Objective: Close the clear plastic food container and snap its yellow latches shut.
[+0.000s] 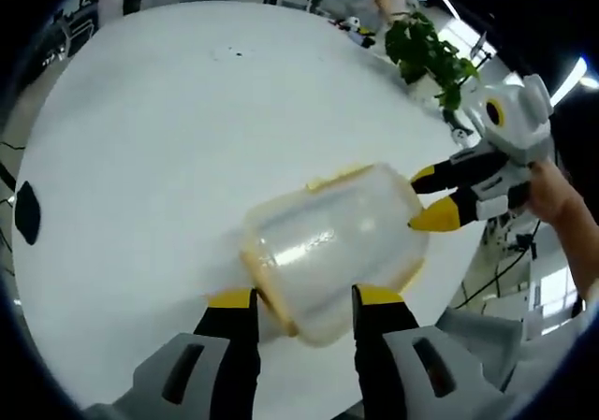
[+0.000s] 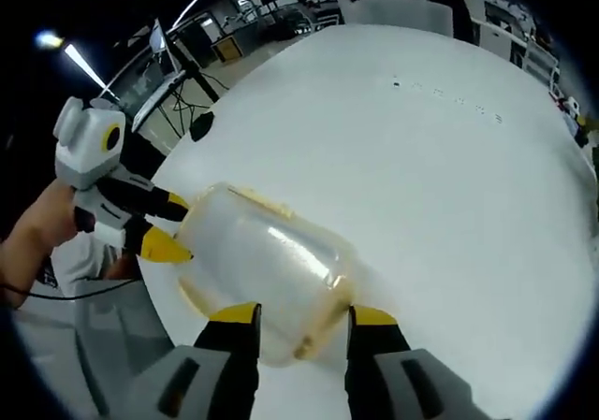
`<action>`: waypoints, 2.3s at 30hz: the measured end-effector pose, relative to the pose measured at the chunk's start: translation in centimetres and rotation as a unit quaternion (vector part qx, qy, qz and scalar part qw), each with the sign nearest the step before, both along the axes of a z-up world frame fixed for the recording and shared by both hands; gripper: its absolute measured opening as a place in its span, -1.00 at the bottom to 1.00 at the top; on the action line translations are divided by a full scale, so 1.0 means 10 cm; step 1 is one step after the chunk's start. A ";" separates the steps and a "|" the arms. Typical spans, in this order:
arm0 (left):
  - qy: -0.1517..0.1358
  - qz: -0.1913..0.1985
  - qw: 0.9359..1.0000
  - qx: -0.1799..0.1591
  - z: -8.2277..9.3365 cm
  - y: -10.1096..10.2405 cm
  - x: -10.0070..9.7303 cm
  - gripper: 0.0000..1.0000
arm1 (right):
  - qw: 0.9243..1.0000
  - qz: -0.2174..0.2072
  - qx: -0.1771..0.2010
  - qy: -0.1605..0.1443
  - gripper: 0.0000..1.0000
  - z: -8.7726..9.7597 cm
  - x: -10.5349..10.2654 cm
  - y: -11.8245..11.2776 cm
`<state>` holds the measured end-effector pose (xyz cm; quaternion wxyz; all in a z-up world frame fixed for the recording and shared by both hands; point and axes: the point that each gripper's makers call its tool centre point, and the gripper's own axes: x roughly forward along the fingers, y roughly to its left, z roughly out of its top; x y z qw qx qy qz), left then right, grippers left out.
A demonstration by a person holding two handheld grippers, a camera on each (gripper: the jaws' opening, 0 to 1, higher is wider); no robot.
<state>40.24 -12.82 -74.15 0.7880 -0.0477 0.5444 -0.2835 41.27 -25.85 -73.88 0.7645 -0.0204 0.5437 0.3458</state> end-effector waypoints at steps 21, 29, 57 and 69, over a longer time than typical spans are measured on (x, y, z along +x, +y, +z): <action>-0.016 0.000 1.000 -0.006 0.03 -0.03 -0.02 -0.38 | 1.000 -0.007 -0.003 0.006 -0.46 -0.04 -0.02 0.00; -0.006 0.011 1.000 -0.017 -0.04 -0.03 -0.02 -0.39 | 1.000 -0.005 -0.010 0.007 -0.45 -0.03 -0.01 0.02; 0.005 -0.026 1.000 -0.015 0.00 -0.05 0.02 -0.33 | 0.998 -0.053 -0.035 -0.006 -0.45 0.02 -0.07 0.01; -0.041 -0.047 0.998 0.002 0.06 -0.01 0.09 -0.39 | 0.998 -0.032 -0.049 -0.007 -0.53 0.07 -0.10 -0.05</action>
